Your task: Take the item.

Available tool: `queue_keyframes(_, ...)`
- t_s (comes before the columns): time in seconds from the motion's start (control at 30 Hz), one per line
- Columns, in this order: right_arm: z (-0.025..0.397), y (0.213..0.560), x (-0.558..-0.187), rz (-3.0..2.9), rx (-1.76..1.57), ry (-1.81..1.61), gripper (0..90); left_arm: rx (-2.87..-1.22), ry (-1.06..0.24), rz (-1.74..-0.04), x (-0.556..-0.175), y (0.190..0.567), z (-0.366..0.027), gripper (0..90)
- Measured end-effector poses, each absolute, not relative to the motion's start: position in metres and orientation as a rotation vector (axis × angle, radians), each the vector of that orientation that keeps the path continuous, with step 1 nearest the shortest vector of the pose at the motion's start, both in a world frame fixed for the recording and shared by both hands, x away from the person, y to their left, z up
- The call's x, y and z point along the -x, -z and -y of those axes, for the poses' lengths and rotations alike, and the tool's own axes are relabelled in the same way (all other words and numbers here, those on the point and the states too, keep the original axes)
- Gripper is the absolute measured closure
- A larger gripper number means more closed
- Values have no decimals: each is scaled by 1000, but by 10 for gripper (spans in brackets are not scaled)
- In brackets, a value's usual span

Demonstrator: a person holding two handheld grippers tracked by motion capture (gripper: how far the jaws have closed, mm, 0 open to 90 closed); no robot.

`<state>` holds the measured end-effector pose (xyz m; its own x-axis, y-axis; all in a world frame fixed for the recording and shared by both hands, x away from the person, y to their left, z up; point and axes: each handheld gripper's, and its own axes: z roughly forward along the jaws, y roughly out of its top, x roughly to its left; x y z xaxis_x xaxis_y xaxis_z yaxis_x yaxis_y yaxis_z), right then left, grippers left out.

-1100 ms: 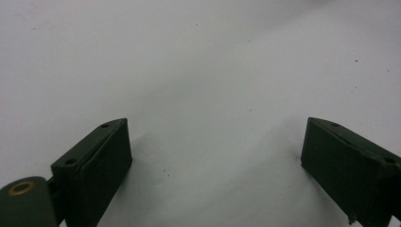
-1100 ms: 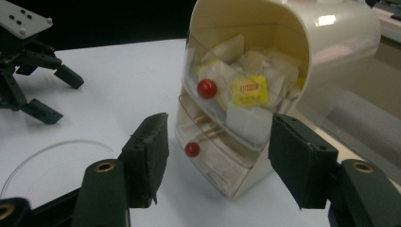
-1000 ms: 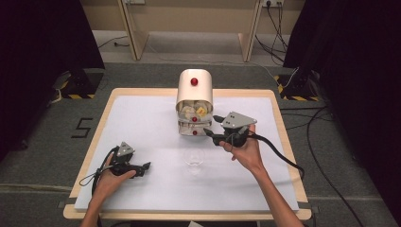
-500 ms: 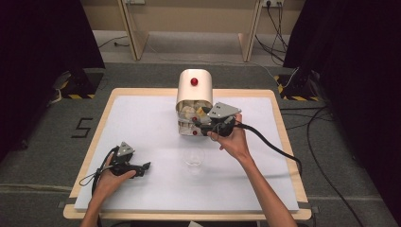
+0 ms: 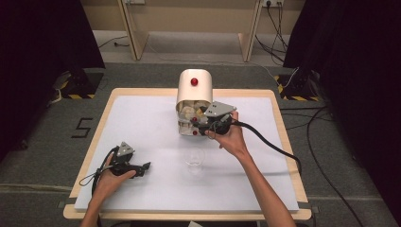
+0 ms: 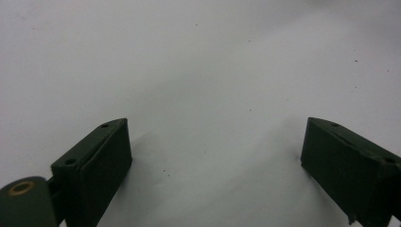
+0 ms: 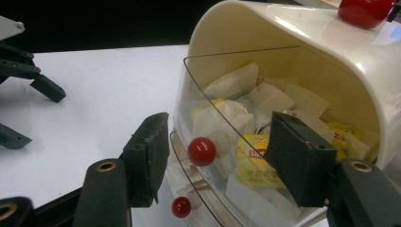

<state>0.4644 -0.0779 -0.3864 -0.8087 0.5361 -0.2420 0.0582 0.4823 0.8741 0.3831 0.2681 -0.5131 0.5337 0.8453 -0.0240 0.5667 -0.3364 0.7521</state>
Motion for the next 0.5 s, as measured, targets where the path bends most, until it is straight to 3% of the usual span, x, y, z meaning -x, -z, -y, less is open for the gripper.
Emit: queue_keyframes(0.5, 83, 384, -443, -2307, -404, -1251, 418, -2043, -487, -1141, -383, 513, -268, 84)
